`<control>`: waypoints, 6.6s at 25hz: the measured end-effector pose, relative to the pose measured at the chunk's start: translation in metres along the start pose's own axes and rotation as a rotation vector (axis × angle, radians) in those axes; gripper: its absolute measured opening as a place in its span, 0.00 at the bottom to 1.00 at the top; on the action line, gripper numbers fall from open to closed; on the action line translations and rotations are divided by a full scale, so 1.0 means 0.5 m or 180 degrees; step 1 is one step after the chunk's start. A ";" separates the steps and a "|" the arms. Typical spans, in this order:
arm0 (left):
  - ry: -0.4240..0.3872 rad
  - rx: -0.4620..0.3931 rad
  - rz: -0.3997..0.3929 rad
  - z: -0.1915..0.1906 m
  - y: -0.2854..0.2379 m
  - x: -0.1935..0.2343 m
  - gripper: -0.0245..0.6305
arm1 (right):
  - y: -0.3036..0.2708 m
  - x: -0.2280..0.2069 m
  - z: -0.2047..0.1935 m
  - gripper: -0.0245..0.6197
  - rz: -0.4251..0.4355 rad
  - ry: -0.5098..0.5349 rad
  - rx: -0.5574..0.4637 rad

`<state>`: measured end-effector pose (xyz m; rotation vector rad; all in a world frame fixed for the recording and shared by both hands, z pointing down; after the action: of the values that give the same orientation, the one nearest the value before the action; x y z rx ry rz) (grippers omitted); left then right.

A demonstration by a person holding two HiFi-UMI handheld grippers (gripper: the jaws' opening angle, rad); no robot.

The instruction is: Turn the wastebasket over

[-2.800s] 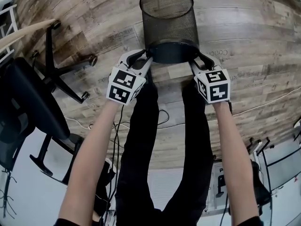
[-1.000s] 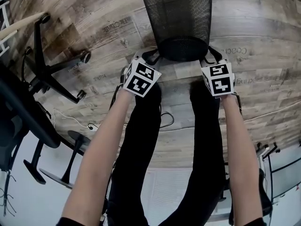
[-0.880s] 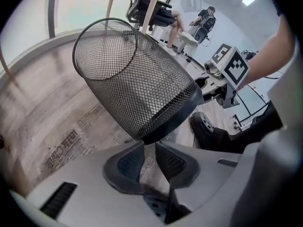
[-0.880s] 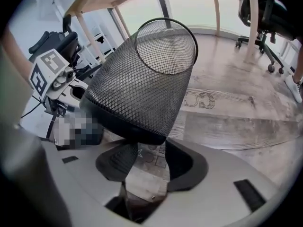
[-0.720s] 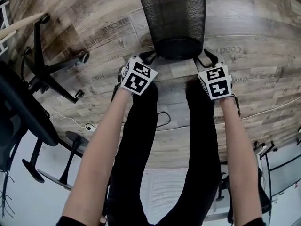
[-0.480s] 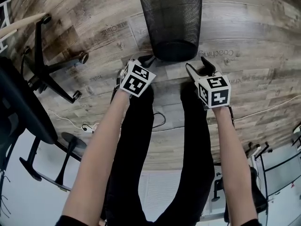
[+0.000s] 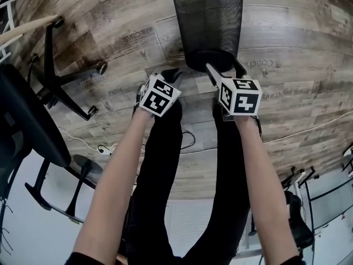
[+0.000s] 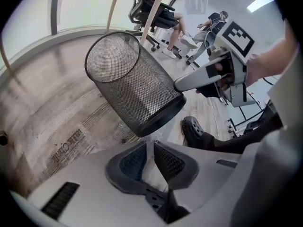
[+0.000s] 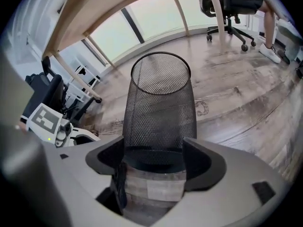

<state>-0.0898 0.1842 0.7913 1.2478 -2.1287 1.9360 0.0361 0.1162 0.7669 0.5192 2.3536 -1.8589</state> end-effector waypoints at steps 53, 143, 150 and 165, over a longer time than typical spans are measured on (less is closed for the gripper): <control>-0.1646 0.0303 0.0038 0.504 0.078 0.159 0.39 | -0.022 0.042 -0.001 0.61 -0.0335 0.0312 -0.0160; -0.2390 0.0882 -0.0202 0.209 0.110 -0.249 0.13 | 0.275 -0.194 0.064 0.09 -0.0031 0.0024 -0.0070; -0.2260 0.0683 -0.0021 0.269 0.262 -0.313 0.13 | 0.436 -0.133 0.134 0.09 0.0017 0.0316 -0.0196; -0.2045 -0.0217 0.0520 0.421 0.695 -0.437 0.07 | 0.838 0.041 0.317 0.09 -0.0298 0.1379 -0.0764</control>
<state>-0.0267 0.0971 0.3427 1.9401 -2.6118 1.6369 0.1313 0.0515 0.3335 0.8697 2.8703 -1.5907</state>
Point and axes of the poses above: the fingertips, and each gripper's own axes: y backward along the fingers, x to its left, z out of its top, the point moved 1 cm from there along y, backward along the fingers, and after that the axes turned 6 degrees about -z, right-handed, at the moved point
